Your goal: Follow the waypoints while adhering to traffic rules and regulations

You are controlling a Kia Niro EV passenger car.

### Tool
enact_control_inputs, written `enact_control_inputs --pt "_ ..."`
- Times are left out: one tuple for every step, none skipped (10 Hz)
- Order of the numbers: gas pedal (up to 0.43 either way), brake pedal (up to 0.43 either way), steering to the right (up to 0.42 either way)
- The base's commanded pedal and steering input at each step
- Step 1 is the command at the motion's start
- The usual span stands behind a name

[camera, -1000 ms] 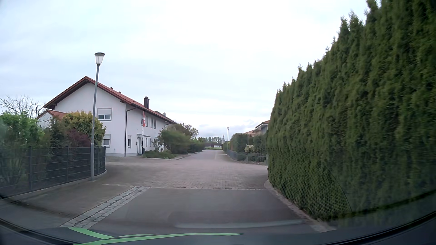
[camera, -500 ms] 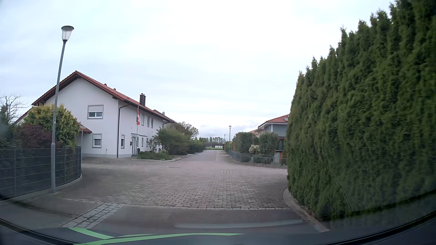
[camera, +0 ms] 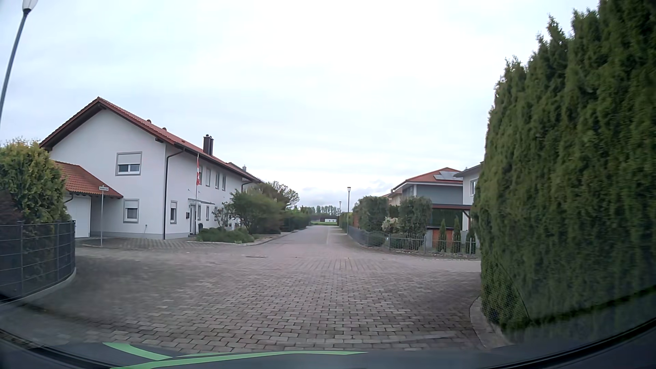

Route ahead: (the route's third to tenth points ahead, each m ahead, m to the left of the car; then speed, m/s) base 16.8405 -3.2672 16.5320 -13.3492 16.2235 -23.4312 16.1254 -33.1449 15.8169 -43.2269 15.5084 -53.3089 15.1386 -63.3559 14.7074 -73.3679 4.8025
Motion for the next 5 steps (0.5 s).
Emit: enact_control_inputs --pt "0.000 0.146 -0.001" --pt "0.000 0.146 0.002" --pt "0.000 0.152 0.006" --pt "0.000 0.152 0.012" --pt "0.000 0.152 0.015"
